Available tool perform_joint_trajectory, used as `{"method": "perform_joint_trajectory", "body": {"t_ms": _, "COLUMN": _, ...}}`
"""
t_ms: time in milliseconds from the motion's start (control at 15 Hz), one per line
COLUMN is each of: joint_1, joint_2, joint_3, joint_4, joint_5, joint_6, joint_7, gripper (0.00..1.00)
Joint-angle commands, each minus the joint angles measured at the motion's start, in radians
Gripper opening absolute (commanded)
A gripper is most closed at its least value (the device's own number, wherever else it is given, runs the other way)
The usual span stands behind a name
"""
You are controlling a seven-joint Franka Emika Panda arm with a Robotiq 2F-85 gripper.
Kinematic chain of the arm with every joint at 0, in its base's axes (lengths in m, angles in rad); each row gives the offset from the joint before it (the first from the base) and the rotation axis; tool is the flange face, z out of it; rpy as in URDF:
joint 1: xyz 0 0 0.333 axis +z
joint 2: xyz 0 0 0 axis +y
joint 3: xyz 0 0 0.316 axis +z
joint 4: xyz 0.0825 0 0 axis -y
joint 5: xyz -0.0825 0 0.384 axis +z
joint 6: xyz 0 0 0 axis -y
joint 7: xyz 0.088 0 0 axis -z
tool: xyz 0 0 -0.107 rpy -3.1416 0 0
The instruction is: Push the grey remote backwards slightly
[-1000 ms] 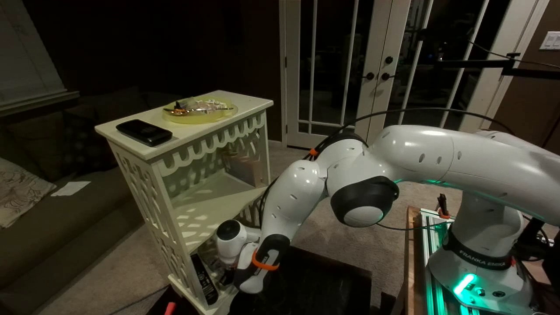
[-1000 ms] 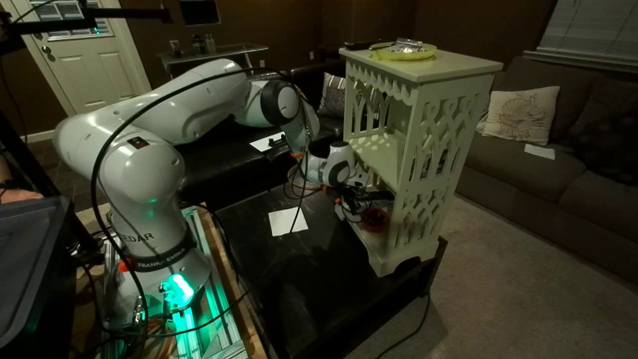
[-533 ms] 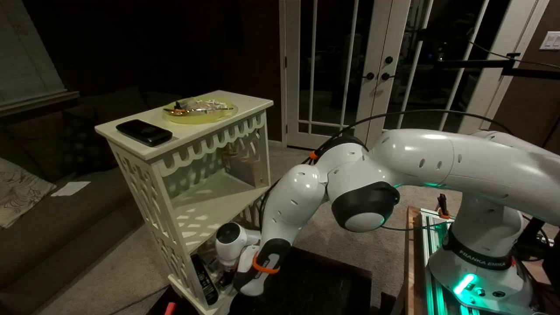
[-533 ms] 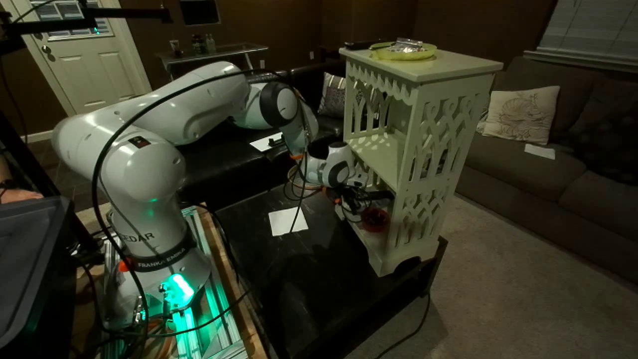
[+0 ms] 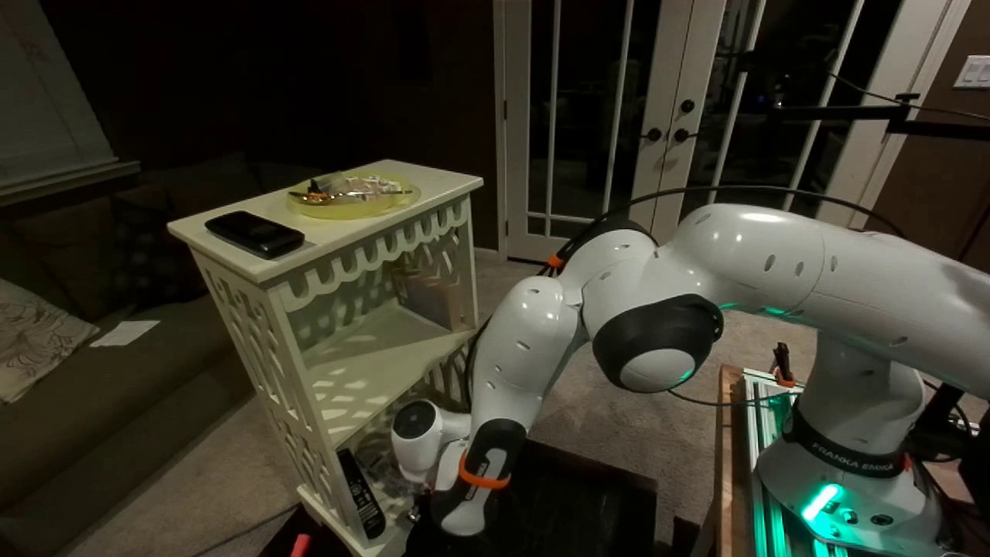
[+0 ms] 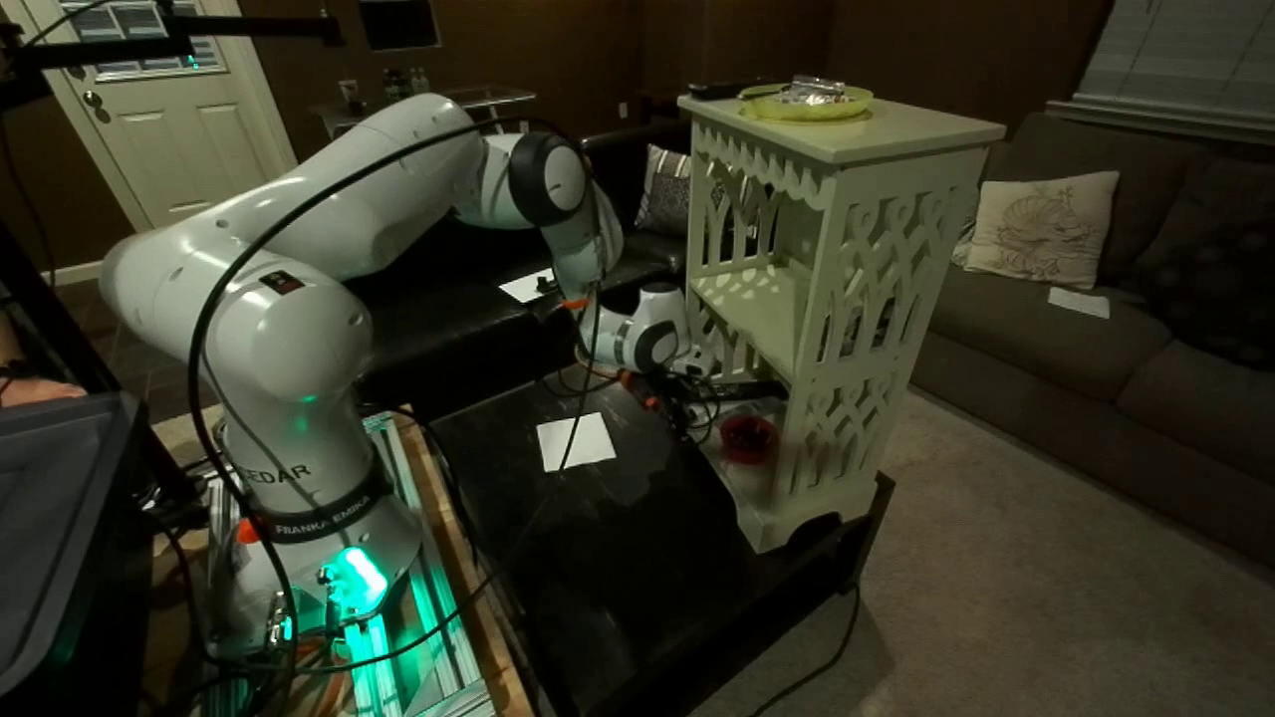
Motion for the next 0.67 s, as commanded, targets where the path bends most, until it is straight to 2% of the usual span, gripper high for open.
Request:
{"method": "perform_joint_trajectory", "body": {"t_ms": 0, "joint_1": 0.031, "joint_2": -0.146, "joint_3": 0.024, "joint_4": -0.239, "joint_5": -0.004, "joint_6": 0.048, "joint_7": -0.009, "gripper": 0.00}}
{"method": "perform_joint_trajectory", "body": {"t_ms": 67, "joint_1": 0.037, "joint_2": -0.172, "joint_3": 0.033, "joint_4": -0.287, "joint_5": -0.004, "joint_6": 0.072, "joint_7": -0.014, "gripper": 0.03}}
{"method": "perform_joint_trajectory", "body": {"t_ms": 133, "joint_1": 0.050, "joint_2": -0.194, "joint_3": 0.032, "joint_4": -0.334, "joint_5": -0.001, "joint_6": 0.099, "joint_7": -0.011, "gripper": 0.28}}
{"method": "perform_joint_trajectory", "body": {"t_ms": 267, "joint_1": 0.081, "joint_2": -0.239, "joint_3": 0.024, "joint_4": -0.431, "joint_5": 0.013, "joint_6": 0.182, "joint_7": 0.000, "gripper": 0.31}}
{"method": "perform_joint_trajectory", "body": {"t_ms": 533, "joint_1": 0.098, "joint_2": -0.325, "joint_3": 0.053, "joint_4": -0.638, "joint_5": 0.082, "joint_6": 0.435, "joint_7": -0.018, "gripper": 0.58}}
{"method": "perform_joint_trajectory", "body": {"t_ms": 600, "joint_1": 0.061, "joint_2": -0.351, "joint_3": 0.099, "joint_4": -0.691, "joint_5": 0.111, "joint_6": 0.498, "joint_7": -0.034, "gripper": 0.64}}
